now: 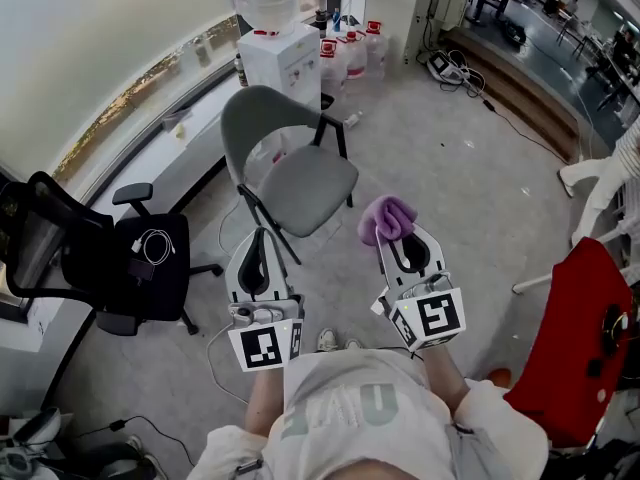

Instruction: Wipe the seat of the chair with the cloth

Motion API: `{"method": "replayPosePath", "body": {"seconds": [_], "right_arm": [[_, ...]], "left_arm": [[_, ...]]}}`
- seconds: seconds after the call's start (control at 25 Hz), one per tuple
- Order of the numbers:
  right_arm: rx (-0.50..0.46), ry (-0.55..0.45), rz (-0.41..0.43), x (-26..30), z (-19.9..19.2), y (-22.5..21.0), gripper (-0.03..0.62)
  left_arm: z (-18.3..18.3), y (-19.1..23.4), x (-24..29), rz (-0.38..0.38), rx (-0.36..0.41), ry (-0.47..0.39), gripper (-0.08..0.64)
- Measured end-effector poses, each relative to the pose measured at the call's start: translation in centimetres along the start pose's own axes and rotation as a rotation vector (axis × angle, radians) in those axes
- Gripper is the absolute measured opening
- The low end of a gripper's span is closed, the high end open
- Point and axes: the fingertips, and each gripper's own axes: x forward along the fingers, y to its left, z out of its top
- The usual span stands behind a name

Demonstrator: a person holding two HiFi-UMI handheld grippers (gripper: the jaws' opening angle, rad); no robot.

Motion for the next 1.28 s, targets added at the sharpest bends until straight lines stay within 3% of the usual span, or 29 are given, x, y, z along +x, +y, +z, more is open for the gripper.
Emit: {"method": "replayPosePath", "body": {"seconds": [0.32, 0.52, 0.76, 1.0, 1.28], "right_arm": [[-0.023, 0.005, -0.044, 1.5, -0.8, 0.0, 0.089], [0.000, 0.011, -0.082, 2.2, -0.5, -2.3, 0.089], [0.047, -0.020, -0.106, 5.3, -1.4, -7.0, 0.089], [0.046, -0.031, -0.023, 13.9, -3.1, -13.7, 0.089], [0.059, -0.014, 0.141, 28.4, -3.1, -21.8, 0.089]], "left_arm": [[-2.3, 5.4, -0.1, 0.053, -0.020, -0.012, 0.012], [-3.5, 7.8, 2.0, 0.092, -0.031, -0.001, 0.014], [-4.9, 8.2, 7.5, 0.093, 0.010, -0.018, 0.012], [-7.7, 6.3, 16.0, 0.094, 0.077, -0.012, 0.014], [-9.1, 7.7, 27.0, 0.239, 0.135, -0.021, 0.012]]}}
